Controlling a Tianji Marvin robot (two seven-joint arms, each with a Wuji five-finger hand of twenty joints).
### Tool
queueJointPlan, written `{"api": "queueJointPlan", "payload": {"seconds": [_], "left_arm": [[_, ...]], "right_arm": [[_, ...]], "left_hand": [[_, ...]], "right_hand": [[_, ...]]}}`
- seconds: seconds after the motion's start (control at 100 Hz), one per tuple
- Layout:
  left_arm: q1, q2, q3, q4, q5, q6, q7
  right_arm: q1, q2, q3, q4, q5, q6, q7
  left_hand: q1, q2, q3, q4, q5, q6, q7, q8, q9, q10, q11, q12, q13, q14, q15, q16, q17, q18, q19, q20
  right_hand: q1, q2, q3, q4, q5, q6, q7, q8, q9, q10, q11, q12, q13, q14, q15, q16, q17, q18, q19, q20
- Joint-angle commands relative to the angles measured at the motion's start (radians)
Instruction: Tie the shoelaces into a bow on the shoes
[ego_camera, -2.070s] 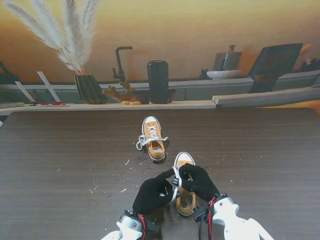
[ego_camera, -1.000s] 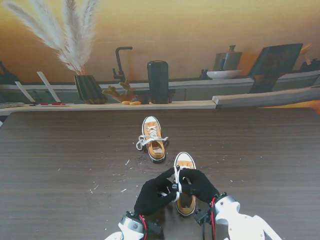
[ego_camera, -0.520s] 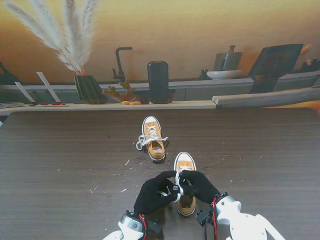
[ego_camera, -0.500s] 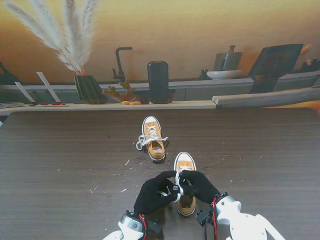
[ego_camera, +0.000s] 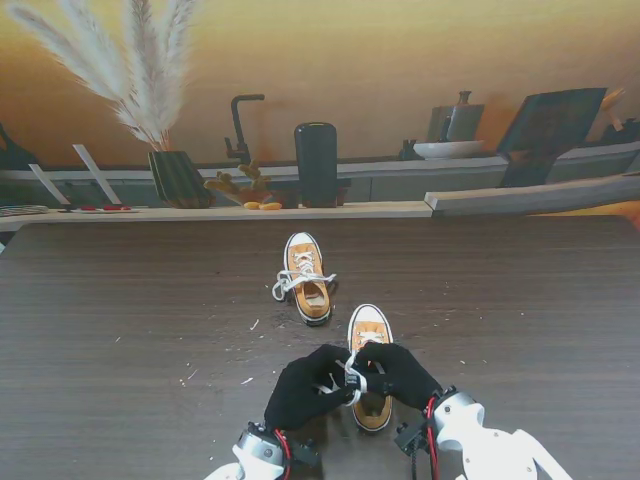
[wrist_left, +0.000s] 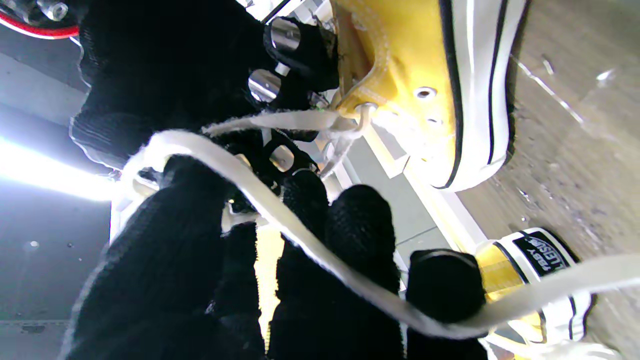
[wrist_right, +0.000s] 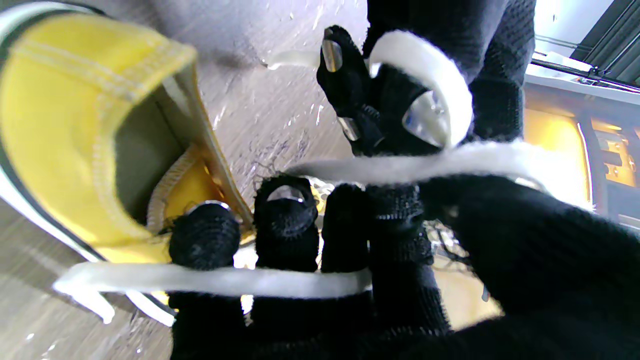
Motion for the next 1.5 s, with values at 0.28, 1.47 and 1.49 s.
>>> {"api": "queueJointPlan", "payload": {"seconds": [0.28, 1.47, 1.49], "left_arm": [[0.027, 0.029, -0.043, -0.048, 0.022, 0.021, -0.044], [0.002, 0.048, -0.022, -0.047, 0.073, 0.054, -0.068], [0.002, 0.049, -0.022, -0.047, 0.073, 0.054, -0.071]], "right_arm": [[-0.011, 0.015, 0.008, -0.009, -0.006, -0.002, 0.051], [-0.011, 0.016, 0.004, -0.014, 0.006, -0.015, 0.053], [-0.011, 0.016, 0.004, -0.015, 0.006, -0.015, 0.053]], "left_hand": [[0.075, 0.112, 0.106, 0.057, 0.056, -0.074, -0.078, -0.046, -0.023, -0.009, -0.199, 0.121, -0.083, 0.015, -0.053, 0.059, -0.094, 0.031, -0.049, 0.079], [-0.011, 0.076, 0.296, 0.082, 0.048, 0.009, 0.072, 0.053, -0.027, -0.021, -0.206, 0.182, -0.096, 0.004, -0.065, 0.064, -0.111, 0.026, -0.063, 0.091], [-0.016, 0.075, 0.308, 0.082, 0.042, 0.015, 0.08, 0.061, -0.028, -0.02, -0.209, 0.186, -0.098, 0.005, -0.066, 0.065, -0.112, 0.026, -0.064, 0.091]], "right_hand": [[0.06, 0.007, -0.024, 0.032, -0.006, -0.058, 0.009, 0.024, -0.029, -0.006, -0.022, -0.005, -0.038, -0.019, -0.023, 0.031, -0.033, -0.021, -0.019, -0.006], [0.063, 0.016, -0.034, 0.027, -0.009, -0.059, 0.005, 0.03, -0.036, 0.004, -0.037, -0.017, -0.033, -0.003, -0.056, 0.031, -0.035, -0.021, -0.028, -0.002], [0.062, 0.016, -0.035, 0.027, -0.009, -0.06, 0.005, 0.03, -0.036, 0.004, -0.037, -0.017, -0.033, -0.003, -0.056, 0.031, -0.034, -0.02, -0.028, -0.002]]}}
